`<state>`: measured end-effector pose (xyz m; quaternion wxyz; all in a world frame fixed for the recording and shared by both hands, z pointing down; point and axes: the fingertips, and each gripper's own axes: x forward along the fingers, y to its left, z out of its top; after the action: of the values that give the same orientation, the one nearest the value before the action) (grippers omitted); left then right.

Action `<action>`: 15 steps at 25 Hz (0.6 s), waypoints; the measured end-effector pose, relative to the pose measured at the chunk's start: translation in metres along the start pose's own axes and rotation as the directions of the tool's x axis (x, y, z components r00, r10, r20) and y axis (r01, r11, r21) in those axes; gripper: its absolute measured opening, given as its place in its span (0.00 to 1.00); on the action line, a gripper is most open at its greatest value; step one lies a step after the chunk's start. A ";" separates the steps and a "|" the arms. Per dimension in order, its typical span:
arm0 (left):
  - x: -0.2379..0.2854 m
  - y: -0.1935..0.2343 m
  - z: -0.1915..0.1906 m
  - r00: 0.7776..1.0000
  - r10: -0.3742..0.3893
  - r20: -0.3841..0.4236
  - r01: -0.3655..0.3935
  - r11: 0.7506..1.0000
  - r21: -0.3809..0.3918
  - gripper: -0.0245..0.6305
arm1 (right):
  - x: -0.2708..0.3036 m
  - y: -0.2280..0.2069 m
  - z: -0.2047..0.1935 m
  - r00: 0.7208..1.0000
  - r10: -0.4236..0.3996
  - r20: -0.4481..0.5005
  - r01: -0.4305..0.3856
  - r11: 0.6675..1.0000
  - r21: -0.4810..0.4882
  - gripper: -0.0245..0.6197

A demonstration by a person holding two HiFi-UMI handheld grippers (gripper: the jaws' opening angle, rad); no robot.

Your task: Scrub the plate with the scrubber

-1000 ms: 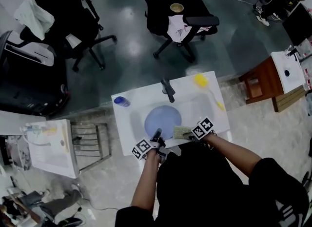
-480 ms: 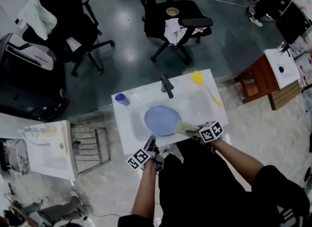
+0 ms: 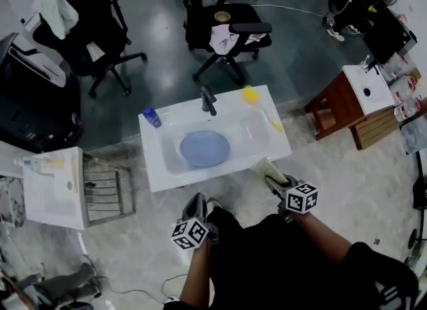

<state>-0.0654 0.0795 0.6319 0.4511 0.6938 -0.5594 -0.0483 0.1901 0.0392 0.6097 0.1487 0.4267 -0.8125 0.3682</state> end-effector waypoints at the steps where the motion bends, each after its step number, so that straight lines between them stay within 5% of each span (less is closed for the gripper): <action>1: -0.014 -0.012 -0.009 1.000 0.013 0.017 -0.013 0.999 0.032 0.04 | -0.015 0.003 0.002 1.000 -0.002 0.031 0.003 1.000 -0.027 0.14; 4: -0.044 -0.054 -0.043 0.997 0.034 0.065 -0.043 0.988 0.146 0.04 | -0.062 0.007 0.006 0.993 0.005 0.114 0.010 0.992 -0.123 0.14; 7: -0.067 -0.106 -0.078 0.993 0.039 0.109 -0.073 0.943 0.325 0.04 | -0.120 0.004 -0.001 0.983 0.014 0.184 0.023 0.980 -0.198 0.14; 15: -0.123 -0.210 -0.190 0.990 0.025 0.138 -0.085 0.889 0.451 0.04 | -0.244 -0.026 -0.090 0.977 0.014 0.211 0.036 0.972 -0.233 0.13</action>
<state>0.1517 0.2824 0.5466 0.2402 0.7595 -0.6023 0.0524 0.3490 0.2377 0.5476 0.1134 0.4473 -0.8592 0.2211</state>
